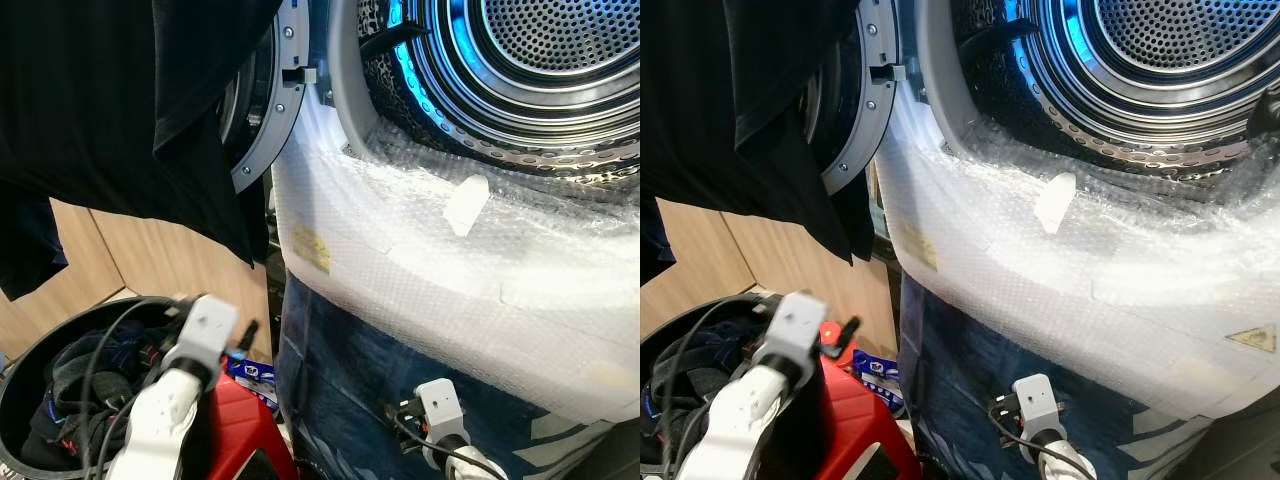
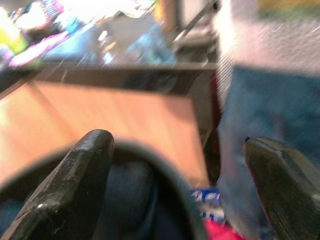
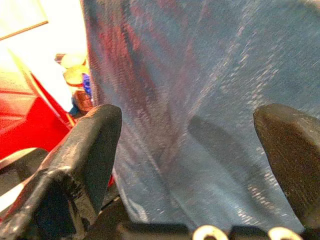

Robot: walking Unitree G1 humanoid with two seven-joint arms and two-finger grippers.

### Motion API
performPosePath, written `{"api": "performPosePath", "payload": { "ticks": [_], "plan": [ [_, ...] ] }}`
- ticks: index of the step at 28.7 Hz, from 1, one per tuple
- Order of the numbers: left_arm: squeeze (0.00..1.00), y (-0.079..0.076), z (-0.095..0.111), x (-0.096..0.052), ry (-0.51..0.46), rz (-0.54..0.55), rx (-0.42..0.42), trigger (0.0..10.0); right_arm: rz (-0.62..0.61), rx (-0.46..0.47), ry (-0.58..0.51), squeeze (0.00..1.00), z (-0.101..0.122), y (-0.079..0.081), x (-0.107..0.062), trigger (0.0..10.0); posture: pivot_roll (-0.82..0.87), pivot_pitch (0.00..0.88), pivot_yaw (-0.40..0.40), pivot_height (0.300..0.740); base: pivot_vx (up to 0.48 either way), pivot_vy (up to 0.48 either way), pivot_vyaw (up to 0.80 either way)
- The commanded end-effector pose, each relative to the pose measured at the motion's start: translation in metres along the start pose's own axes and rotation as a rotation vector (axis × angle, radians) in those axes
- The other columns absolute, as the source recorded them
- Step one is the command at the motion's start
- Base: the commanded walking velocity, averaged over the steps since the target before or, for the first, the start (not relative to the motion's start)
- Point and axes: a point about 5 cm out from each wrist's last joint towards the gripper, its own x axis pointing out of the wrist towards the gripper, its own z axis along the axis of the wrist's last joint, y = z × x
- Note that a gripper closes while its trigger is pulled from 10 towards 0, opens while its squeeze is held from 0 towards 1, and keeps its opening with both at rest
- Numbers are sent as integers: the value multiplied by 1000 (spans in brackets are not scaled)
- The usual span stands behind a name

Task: Clothes washing

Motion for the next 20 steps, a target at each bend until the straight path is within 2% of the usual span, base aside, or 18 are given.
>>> {"api": "performPosePath", "payload": {
  "ticks": [1, 3, 4, 6, 8, 9, 12, 17, 20],
  "plan": [
    [0, 5, 12, -5, -37, 60, 24, 10000, -15, -5, -13, 0, 6, -4, 2, 10000, 133, 0, -51, 740, 0, 0, 0],
    [0, 8, 14, -9, -43, 92, 23, 10000, -11, -7, -14, 0, 7, -4, 3, 10000, 139, 0, -56, 740, 0, 0, 0],
    [0, 17, 12, -16, -29, 154, -16, 10000, -5, -6, -20, 0, 8, -4, 3, 10000, 147, 0, -59, 740, 0, 0, 0],
    [0, 29, 7, -27, -3, 228, -28, 10000, -8, -6, -25, 0, 10, -7, 3, 10000, 156, 0, -63, 740, 0, 0, 0],
    [0, 31, 4, -31, 9, 242, -43, 10000, -10, -8, -26, 0, 10, -8, 3, 10000, 156, 0, -63, 740, 0, 0, 0],
    [0, 36, 3, -34, 15, 294, -40, 10000, -14, -8, -27, 0, 11, -9, 3, 10000, 163, 0, -68, 740, 0, 0, 0],
    [0, 47, -6, -41, 61, 350, -112, 10000, -22, -10, -30, 0, 12, -14, 2, 10000, 172, 0, -74, 740, 0, 0, 0],
    [0, 57, -13, -41, 83, 356, -164, 10000, -16, -13, -38, 0, 15, -15, 3, 10000, 174, 0, -82, 740, 0, 0, 0],
    [0, 66, -11, -40, 90, 405, -196, 10000, -16, -21, -50, 0, 18, -18, 3, 10000, 166, 0, -81, 740, 0, 0, 0]
  ]
}}
